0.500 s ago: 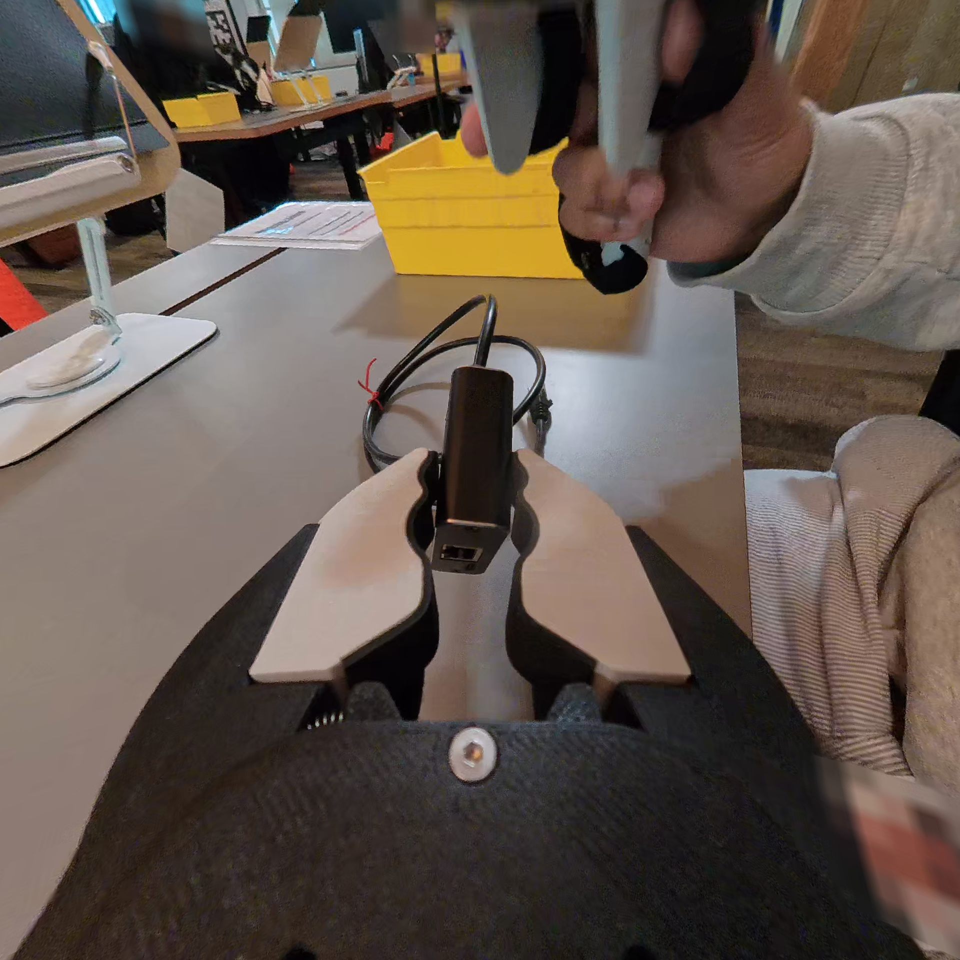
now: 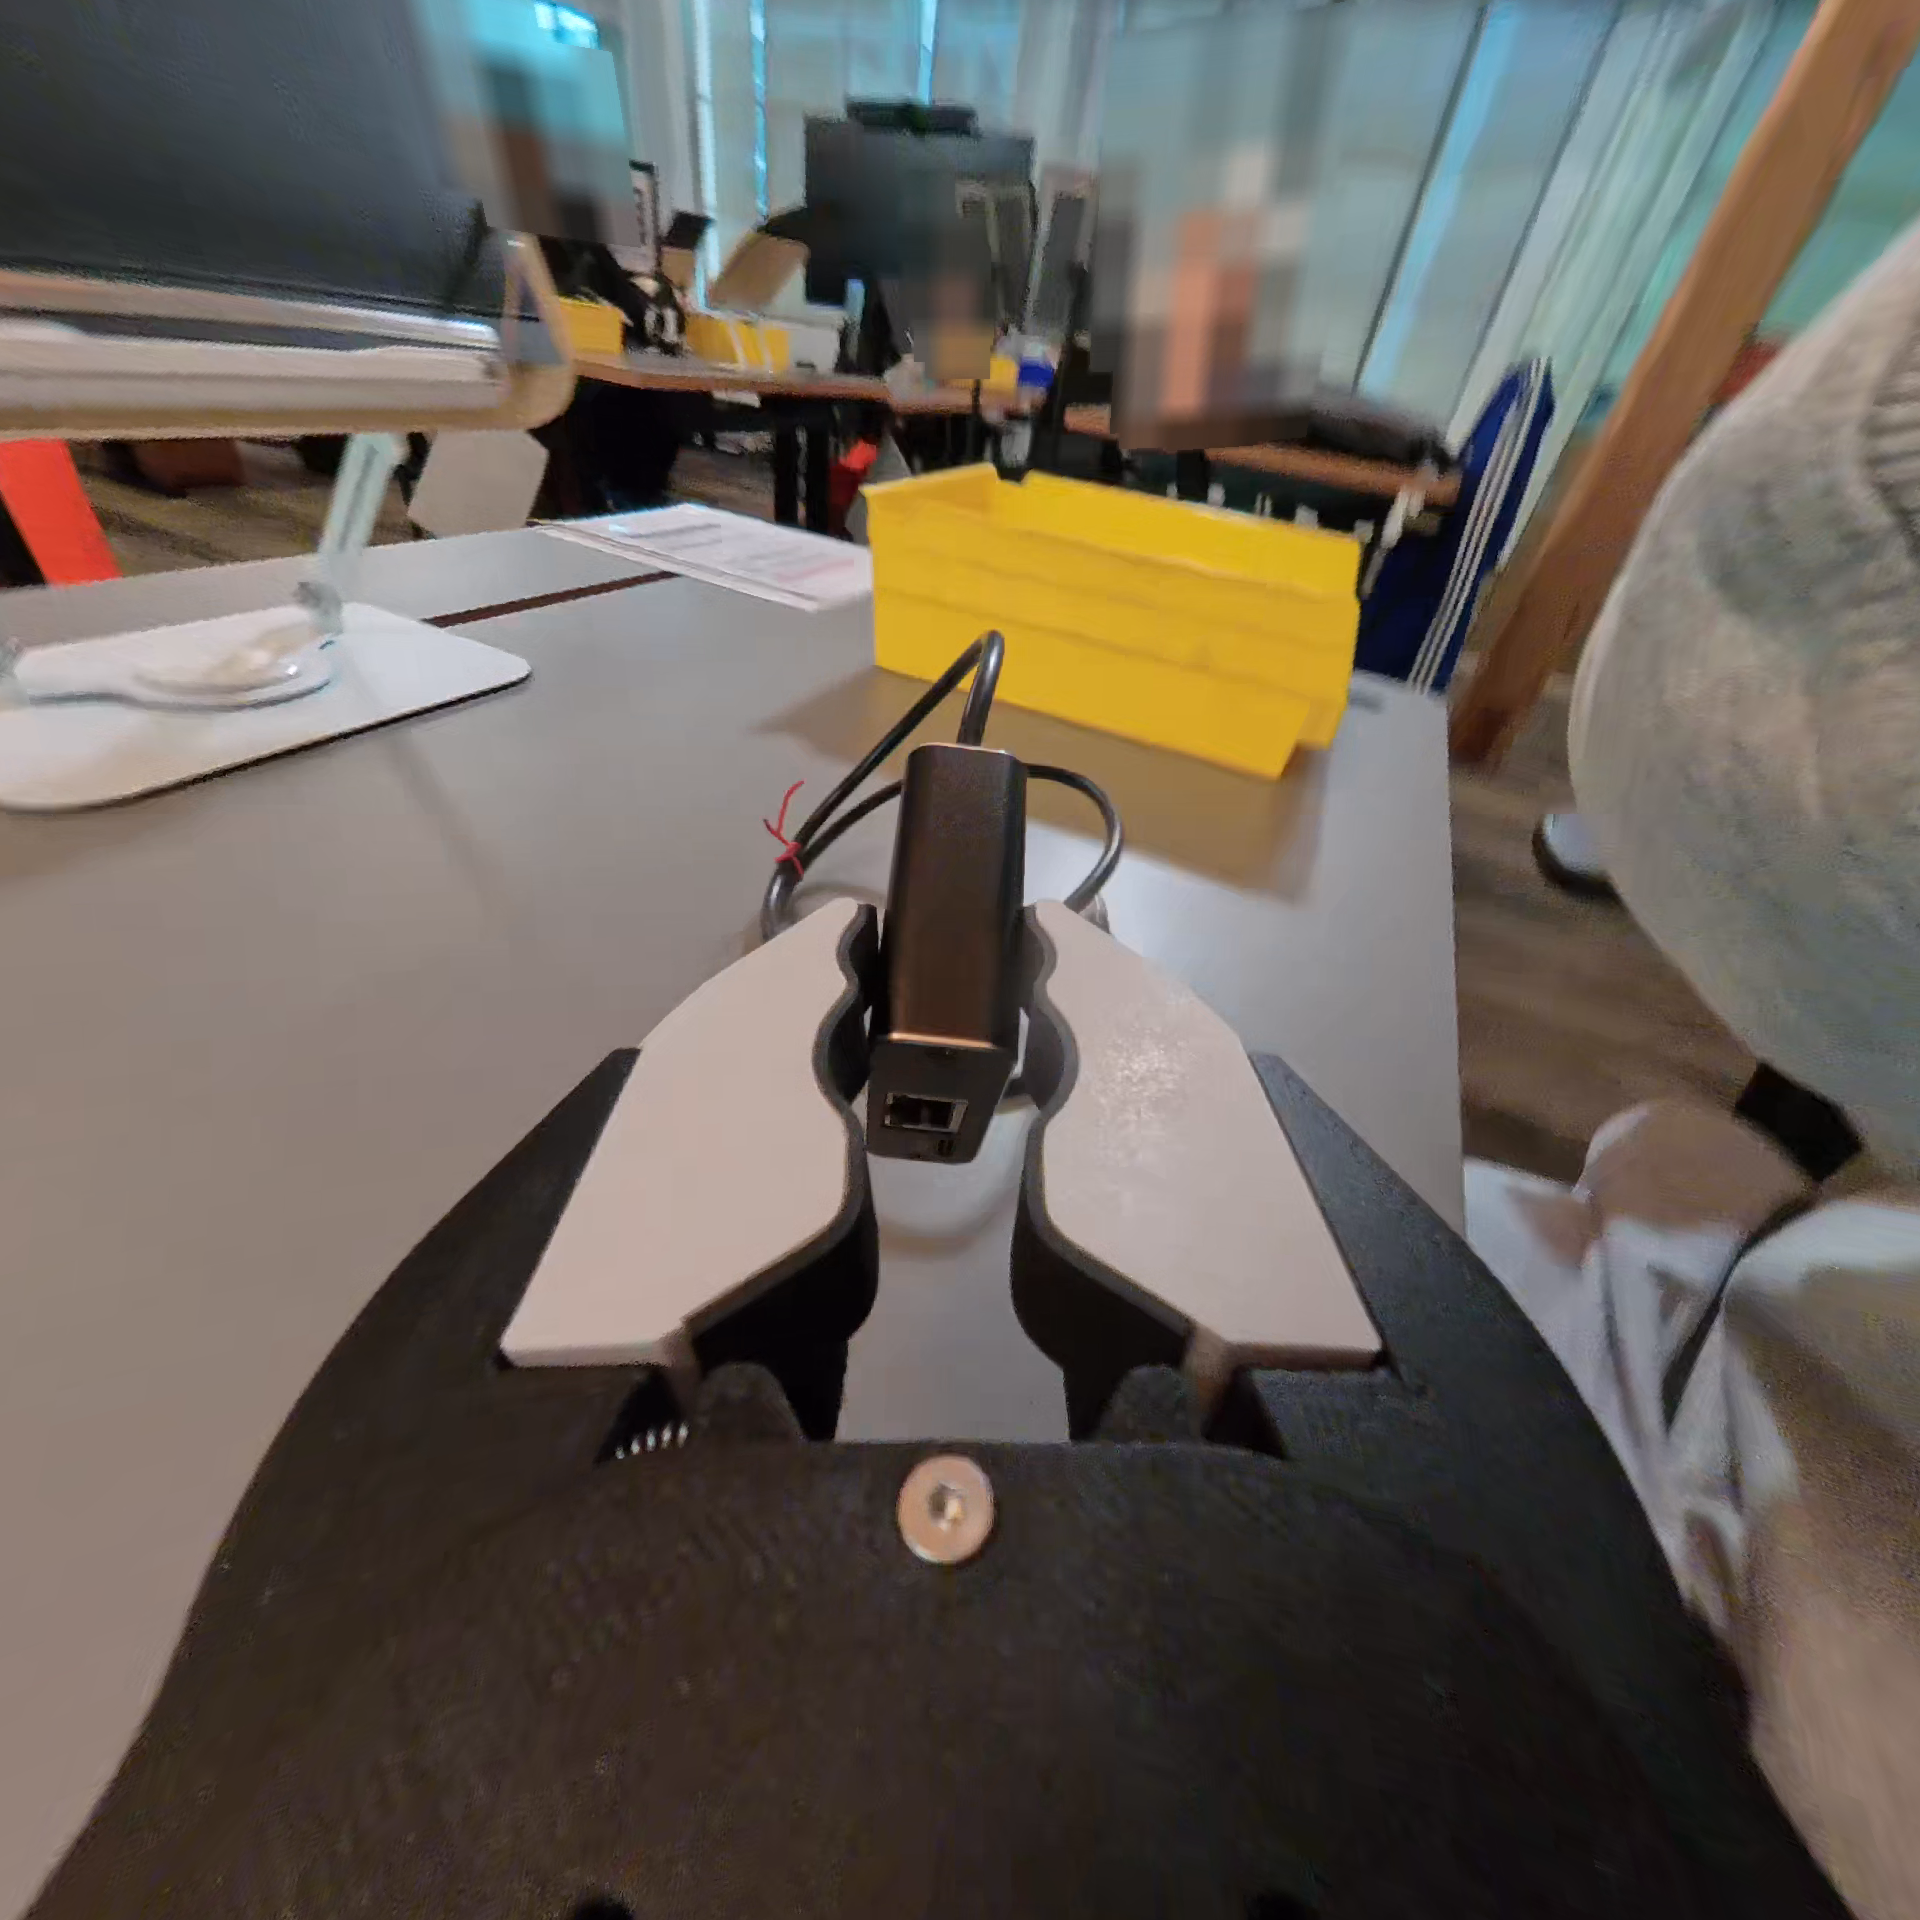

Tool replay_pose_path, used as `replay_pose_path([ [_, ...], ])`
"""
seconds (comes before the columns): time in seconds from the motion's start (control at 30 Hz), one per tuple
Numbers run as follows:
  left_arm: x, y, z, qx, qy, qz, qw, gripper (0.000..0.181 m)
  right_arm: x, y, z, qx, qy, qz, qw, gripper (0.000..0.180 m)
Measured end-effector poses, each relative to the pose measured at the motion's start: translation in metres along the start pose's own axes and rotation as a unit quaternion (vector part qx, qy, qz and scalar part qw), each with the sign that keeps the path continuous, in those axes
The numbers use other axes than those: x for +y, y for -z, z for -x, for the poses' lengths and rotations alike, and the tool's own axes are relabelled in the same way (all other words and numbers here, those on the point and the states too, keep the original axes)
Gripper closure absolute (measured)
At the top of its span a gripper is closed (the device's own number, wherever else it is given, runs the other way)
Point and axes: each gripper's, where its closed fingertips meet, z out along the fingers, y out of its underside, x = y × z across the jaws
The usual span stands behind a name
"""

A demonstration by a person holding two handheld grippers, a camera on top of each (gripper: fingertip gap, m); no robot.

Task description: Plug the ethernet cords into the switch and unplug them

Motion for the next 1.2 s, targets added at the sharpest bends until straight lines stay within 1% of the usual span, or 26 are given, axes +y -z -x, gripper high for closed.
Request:
replay_pose_path([
  [0.07, -0.003, 0.007, 0.012, -0.008, 0.047, -0.017, 0.999, 0.157, -0.006, -0.022, -0.007, 0.011, 0.024, 0.022, 0.999, 0.155],
  [0.2, -0.003, 0.01, 0.017, -0.013, 0.046, -0.02, 0.999, 0.156, -0.029, -0.041, -0.004, -0.026, 0.006, 0.028, 0.999, 0.154],
  [0.3, -0.001, 0.005, 0.012, -0.008, 0.029, -0.007, 1.0, 0.156, -0.039, -0.049, -0.015, -0.018, 0.02, 0.042, 0.999, 0.153],
  [0.4, 0.003, -0.003, 0.003, -0.008, -0.009, 0.015, 1.0, 0.156, -0.043, -0.058, -0.037, 0.007, 0.049, 0.071, 0.996, 0.153],
  [0.5, 0.008, -0.009, -0.008, 0.0, -0.048, 0.038, 0.998, 0.156, -0.039, -0.072, -0.066, 0.019, 0.056, 0.114, 0.992, 0.154],
  [0.57, 0.01, -0.011, -0.011, 0.002, -0.06, 0.047, 0.997, 0.156, -0.024, -0.082, -0.094, 0.037, 0.068, 0.161, 0.984, 0.153],
  [0.67, 0.01, -0.011, -0.011, 0.002, -0.061, 0.047, 0.997, 0.156, 0.015, -0.097, -0.143, 0.069, 0.075, 0.232, 0.967, 0.157],
  [0.7, 0.01, -0.011, -0.011, 0.001, -0.061, 0.046, 0.997, 0.156, 0.031, -0.102, -0.157, 0.076, 0.066, 0.248, 0.963, 0.159],
  [0.77, 0.01, -0.011, -0.011, 0.001, -0.061, 0.045, 0.997, 0.156, 0.065, -0.11, -0.176, 0.073, 0.015, 0.281, 0.957, 0.16],
  [0.87, 0.009, -0.011, -0.01, 0.003, -0.056, 0.044, 0.997, 0.156, 0.112, -0.124, -0.178, 0.035, -0.097, 0.322, 0.941, 0.158],
  [0.93, 0.009, -0.01, -0.009, 0.003, -0.05, 0.041, 0.998, 0.156, 0.135, -0.132, -0.172, 0.011, -0.147, 0.342, 0.928, 0.16],
  [1.0, 0.008, -0.01, -0.009, 0.004, -0.042, 0.037, 0.998, 0.156, 0.157, -0.136, -0.173, 0.007, -0.146, 0.373, 0.916, 0.165],
  [1.07, 0.006, -0.01, -0.009, 0.009, -0.026, 0.028, 0.999, 0.156, 0.173, -0.139, -0.17, -0.004, -0.141, 0.402, 0.905, 0.166],
  [1.1, 0.005, -0.009, -0.008, 0.009, -0.02, 0.025, 0.999, 0.156, 0.175, -0.143, -0.166, -0.016, -0.143, 0.405, 0.903, 0.166],
  [1.2, 0.004, -0.009, -0.008, 0.011, -0.014, 0.021, 1.0, 0.156, 0.166, -0.155, -0.158, -0.037, -0.125, 0.382, 0.915, 0.163],
])
